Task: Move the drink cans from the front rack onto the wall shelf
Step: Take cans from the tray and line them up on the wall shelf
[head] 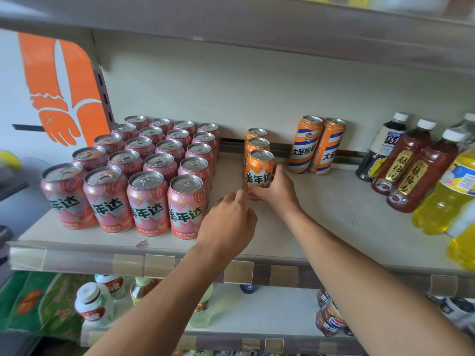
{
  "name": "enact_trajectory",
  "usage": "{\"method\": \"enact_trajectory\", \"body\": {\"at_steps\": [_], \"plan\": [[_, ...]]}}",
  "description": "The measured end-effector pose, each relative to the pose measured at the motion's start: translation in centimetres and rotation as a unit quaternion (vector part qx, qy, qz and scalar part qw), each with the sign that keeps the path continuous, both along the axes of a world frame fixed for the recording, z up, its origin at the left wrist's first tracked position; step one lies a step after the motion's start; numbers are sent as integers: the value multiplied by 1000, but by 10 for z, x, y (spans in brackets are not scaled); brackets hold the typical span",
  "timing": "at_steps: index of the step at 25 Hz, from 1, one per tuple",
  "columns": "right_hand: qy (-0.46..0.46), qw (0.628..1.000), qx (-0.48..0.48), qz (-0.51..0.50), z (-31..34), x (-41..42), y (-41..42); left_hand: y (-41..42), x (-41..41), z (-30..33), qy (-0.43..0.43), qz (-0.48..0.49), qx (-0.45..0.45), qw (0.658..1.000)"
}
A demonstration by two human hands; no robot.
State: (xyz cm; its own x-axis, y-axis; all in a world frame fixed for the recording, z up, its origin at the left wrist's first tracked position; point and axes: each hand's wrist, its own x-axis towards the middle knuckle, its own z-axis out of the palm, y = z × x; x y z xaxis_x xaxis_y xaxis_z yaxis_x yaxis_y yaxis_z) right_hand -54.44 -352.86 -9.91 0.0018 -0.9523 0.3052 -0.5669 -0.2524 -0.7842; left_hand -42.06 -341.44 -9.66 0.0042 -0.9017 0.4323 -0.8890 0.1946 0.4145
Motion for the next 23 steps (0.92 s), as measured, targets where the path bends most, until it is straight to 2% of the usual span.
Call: {"method": "enact_trajectory", "body": {"at_steps": [7,12,15,19,23], "plan": [[3,1000,27,15,-3,-3,-7,-4,-2,-3,6,-8,6,1000],[49,996,65,26,6,-15,9,-6,3,-1,10,-28,14,999],[112,993,29,14,15,-31,39,-4,2,6,10,-53,9,999],[204,976,-74,-26,26,-68,97,3,-21,18,10,-98,-17,995],[226,963,-97,-106,21,-116,162,16,-71,19,25,-188,-23,982]]}}
